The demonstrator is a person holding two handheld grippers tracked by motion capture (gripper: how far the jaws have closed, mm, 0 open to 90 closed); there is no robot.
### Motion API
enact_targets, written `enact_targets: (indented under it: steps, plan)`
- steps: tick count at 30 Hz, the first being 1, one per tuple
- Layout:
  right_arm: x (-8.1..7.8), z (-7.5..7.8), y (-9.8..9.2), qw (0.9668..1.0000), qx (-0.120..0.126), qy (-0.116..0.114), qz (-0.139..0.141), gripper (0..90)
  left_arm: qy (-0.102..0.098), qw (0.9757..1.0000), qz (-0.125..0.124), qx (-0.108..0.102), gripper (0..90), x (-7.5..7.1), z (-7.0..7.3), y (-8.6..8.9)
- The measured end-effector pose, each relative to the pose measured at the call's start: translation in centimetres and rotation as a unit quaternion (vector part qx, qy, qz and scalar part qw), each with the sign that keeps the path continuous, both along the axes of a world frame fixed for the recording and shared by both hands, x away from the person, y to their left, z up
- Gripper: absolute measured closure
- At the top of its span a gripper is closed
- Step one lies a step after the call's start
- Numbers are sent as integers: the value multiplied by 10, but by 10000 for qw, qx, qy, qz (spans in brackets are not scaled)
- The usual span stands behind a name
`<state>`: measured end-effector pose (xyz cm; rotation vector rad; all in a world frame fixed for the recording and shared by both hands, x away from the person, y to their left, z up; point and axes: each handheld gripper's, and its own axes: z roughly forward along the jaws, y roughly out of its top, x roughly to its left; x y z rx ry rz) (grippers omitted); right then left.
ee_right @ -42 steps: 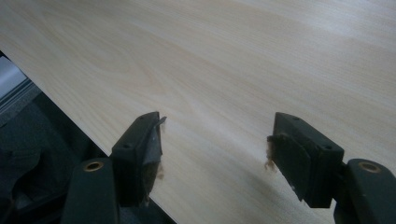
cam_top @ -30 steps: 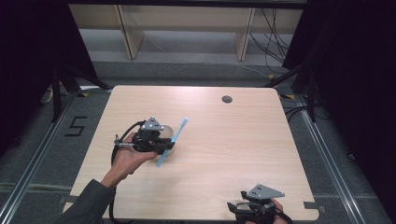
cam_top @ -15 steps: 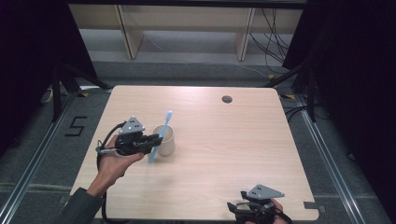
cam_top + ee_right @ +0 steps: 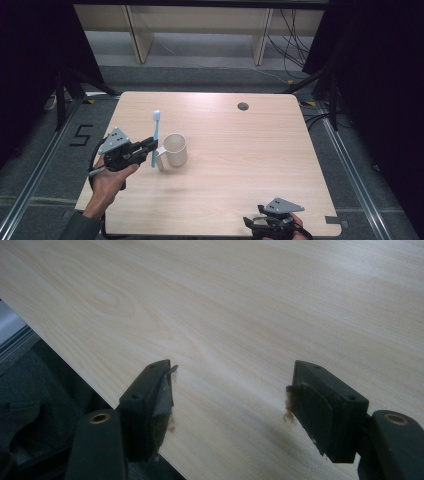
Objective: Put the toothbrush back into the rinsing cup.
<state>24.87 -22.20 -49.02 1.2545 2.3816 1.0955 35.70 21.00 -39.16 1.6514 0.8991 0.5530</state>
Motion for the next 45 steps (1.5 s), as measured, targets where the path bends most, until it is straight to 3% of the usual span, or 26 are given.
enact_targets:
  steps: [6,15,20,34,45]
  plan:
    - [0,0,0,10000,-8,6,11,342,-616,9971,92,-434,785,-5,-9,8]
    - [0,-1,1,10000,-4,40,47,342,-846,9924,307,-843,785,-1,-23,18]
    - [1,-1,1,10000,-9,38,57,342,-1078,9900,343,-841,785,0,-24,18]
    - [0,-1,1,10000,-21,42,58,342,-1149,9896,349,-792,785,9,-32,12]
    - [0,-1,1,10000,-15,45,57,343,-1072,9904,389,-781,784,16,-45,10]
